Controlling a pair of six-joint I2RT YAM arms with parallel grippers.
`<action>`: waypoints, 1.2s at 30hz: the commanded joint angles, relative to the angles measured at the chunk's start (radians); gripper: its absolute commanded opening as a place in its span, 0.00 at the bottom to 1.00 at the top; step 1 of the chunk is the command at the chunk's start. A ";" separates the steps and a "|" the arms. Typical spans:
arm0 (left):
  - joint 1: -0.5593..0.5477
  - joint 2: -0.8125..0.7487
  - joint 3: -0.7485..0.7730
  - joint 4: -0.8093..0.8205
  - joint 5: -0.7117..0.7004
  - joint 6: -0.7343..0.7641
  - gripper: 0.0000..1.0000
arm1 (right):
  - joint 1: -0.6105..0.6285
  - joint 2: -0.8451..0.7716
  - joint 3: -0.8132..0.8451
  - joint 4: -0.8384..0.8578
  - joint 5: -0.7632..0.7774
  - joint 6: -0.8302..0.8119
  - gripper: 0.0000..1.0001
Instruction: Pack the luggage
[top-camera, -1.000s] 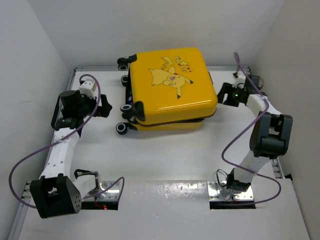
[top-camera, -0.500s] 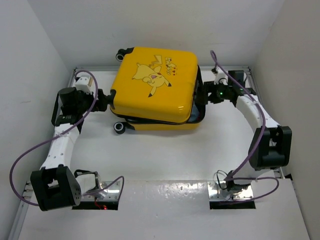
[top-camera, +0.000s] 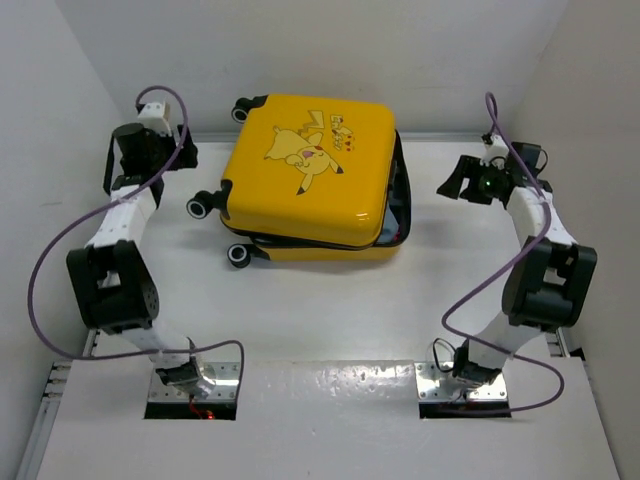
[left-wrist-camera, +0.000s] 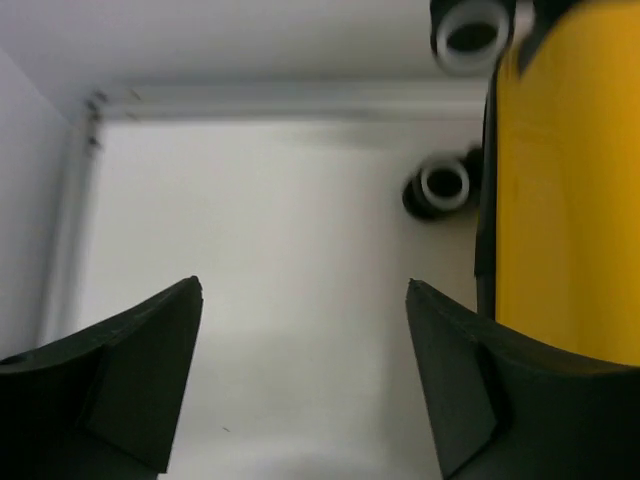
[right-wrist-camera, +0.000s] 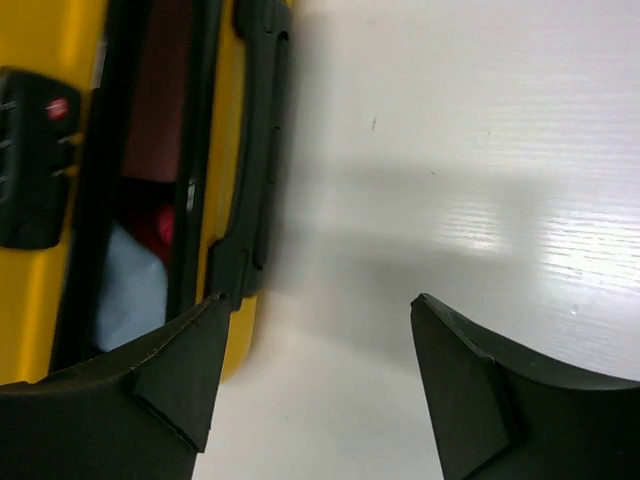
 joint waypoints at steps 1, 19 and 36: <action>-0.069 0.101 0.016 -0.113 0.055 0.041 0.83 | 0.019 0.100 0.065 0.025 0.028 0.067 0.73; -0.100 -0.199 -0.214 -0.217 0.115 0.093 0.88 | 0.078 0.396 0.224 0.174 -0.144 0.352 0.71; 0.201 -0.426 -0.393 -0.524 0.335 0.064 0.92 | 0.263 0.621 0.379 0.058 -0.069 0.296 0.34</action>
